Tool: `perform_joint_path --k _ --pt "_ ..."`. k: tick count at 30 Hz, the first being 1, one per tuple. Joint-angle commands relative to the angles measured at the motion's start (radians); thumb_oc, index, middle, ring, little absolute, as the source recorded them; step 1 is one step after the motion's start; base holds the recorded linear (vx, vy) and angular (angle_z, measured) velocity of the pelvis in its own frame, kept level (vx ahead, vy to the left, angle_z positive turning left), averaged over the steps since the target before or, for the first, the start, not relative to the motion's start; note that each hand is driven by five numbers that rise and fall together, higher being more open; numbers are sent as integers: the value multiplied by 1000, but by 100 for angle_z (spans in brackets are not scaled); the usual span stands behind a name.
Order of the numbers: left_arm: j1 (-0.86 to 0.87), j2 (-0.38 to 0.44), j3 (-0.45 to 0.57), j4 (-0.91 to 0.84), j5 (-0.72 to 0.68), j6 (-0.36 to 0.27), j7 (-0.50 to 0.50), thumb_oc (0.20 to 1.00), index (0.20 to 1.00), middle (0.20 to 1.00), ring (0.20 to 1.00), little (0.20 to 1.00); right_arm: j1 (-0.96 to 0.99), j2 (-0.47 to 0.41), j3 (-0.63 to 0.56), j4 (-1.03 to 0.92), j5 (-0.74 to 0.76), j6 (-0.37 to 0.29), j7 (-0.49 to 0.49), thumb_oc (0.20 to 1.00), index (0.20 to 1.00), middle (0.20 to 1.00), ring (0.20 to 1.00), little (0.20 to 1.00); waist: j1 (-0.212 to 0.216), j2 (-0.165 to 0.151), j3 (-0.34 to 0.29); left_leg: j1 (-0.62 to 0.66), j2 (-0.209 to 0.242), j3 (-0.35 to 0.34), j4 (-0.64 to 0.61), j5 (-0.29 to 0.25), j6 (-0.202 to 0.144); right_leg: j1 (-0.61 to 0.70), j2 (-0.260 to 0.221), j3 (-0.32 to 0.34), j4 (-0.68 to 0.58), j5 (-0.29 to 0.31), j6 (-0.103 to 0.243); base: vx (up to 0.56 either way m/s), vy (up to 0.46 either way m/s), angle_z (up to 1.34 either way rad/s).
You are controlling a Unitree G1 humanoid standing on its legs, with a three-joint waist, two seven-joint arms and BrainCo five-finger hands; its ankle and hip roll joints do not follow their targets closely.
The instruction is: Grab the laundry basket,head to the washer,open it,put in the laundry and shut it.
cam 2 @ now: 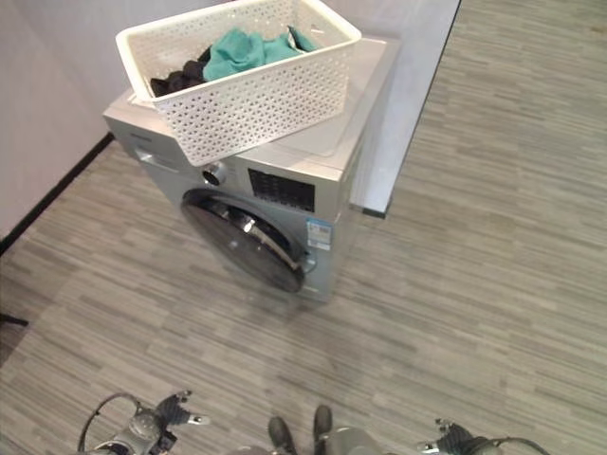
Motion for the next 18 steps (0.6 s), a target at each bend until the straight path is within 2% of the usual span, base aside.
perform_joint_path --k 1,2,3,4,5,7,8,9,10,11,13,14,15,16,17,18 --pt "-26 -3 -30 -18 -21 -19 10 1000 1000 1000 1000 1000 13 2 -5 65 -1 -2 -4 1000 1000 1000 1000 1000 -12 -24 18 -41 25 -40 71 52 -61 50 -31 92 -84 91 121 70 189 -10" --pt "-30 -7 -35 -11 -23 -17 12 1000 1000 1000 1000 1000 30 10 -26 82 4 2 -11 1000 1000 1000 1000 1000 -22 -24 4 -43 92 -1 17 41 -51 57 -65 89 -87 82 139 89 182 -6" --pt "-30 -8 -35 -11 -23 -17 12 1000 1000 1000 1000 1000 31 10 -27 82 4 2 -11 1000 1000 1000 1000 1000 -21 -24 4 -41 91 0 16 40 -51 58 -66 90 -87 80 139 247 332 23" --pt "-23 -6 -34 0 -32 -16 23 1000 1000 1000 1000 1000 35 9 -42 89 16 5 -21 1000 1000 1000 1000 1000 -13 -13 -11 -40 134 -62 -65 76 -57 65 -87 107 -81 64 150 169 195 38" --pt "-23 -5 -34 0 -32 -16 23 1000 1000 1000 1000 1000 34 9 -43 89 16 5 -21 1000 1000 1000 1000 1000 -13 -13 -13 -42 134 -62 -68 80 -57 62 -87 107 -82 66 149 258 341 22" --pt "-23 -4 -29 11 -50 -15 32 1000 1000 1000 1000 1000 33 2 -50 83 27 2 -26 1000 1000 1000 1000 1000 -17 11 -17 -37 215 -105 -165 171 -92 66 -104 129 -77 49 159 217 380 -28" --pt "-26 -7 -30 27 -59 -10 31 1000 1000 1000 1000 1000 29 -8 -64 90 35 5 -31 1000 1000 1000 1000 1000 -27 30 -17 -42 290 -103 -227 246 -125 78 -130 145 -76 37 174 202 371 -32" --pt "-26 -7 -30 27 -59 -11 31 1000 1000 1000 1000 1000 29 -8 -65 90 35 5 -31 1000 1000 1000 1000 1000 -27 30 -14 -36 290 -102 -231 248 -125 81 -131 146 -76 36 174 251 464 -21" --pt "-27 -9 -37 24 -56 -10 29 1000 1000 1000 1000 1000 31 -24 -82 102 39 11 -31 1000 1000 1000 1000 1000 -36 43 -17 -37 313 -73 -250 265 -139 100 -151 148 -80 30 187 173 292 -10" --pt "-23 -13 -40 21 -56 -9 26 1000 1000 1000 1000 1000 34 -30 -89 104 40 12 -29 1000 1000 1000 1000 1000 -37 48 -17 -24 316 -53 -245 265 -143 112 -163 151 -82 29 193 289 466 -5" --pt "-16 -18 -53 13 -47 -11 21 1000 1000 1000 1000 1000 35 -38 -110 109 48 19 -25 1000 1000 1000 1000 1000 -47 64 -29 -8 293 -35 -219 229 -139 142 -207 168 -86 28 213 315 515 -28" --pt "-29 -23 -90 3 -27 -18 13 1000 1000 1000 1000 1000 32 -50 -140 111 64 19 -30 1000 1000 1000 1000 1000 -56 64 -34 -47 239 -29 -157 189 -126 150 -275 178 -95 66 236 305 594 -33" --pt "-33 -22 -105 -5 -23 -21 15 1000 1000 1000 1000 1000 31 -49 -149 112 63 22 -31 1000 1000 1000 1000 1000 -55 60 -38 -65 200 -22 -122 155 -108 139 -314 185 -90 94 246 281 596 -11" --pt "-35 -18 -109 -14 -21 -23 16 1000 1000 1000 1000 1000 29 -48 -151 100 64 22 -32 1000 1000 1000 1000 1000 -56 60 -39 -70 178 -13 -116 141 -97 124 -337 185 -78 131 248 123 283 -4" --pt "-35 -18 -109 -14 -21 -23 16 1000 1000 1000 1000 1000 30 -47 -151 99 64 22 -32 1000 1000 1000 1000 1000 -54 58 -41 -71 176 -11 -116 139 -95 122 -340 187 -79 132 249 91 262 -22" --pt "-33 -16 -104 -17 -24 -26 19 1000 1000 1000 1000 1000 23 -46 -150 88 66 21 -33 1000 1000 1000 1000 1000 -48 58 -42 -69 154 10 -117 123 -81 95 -368 176 -65 179 251 52 295 -41"
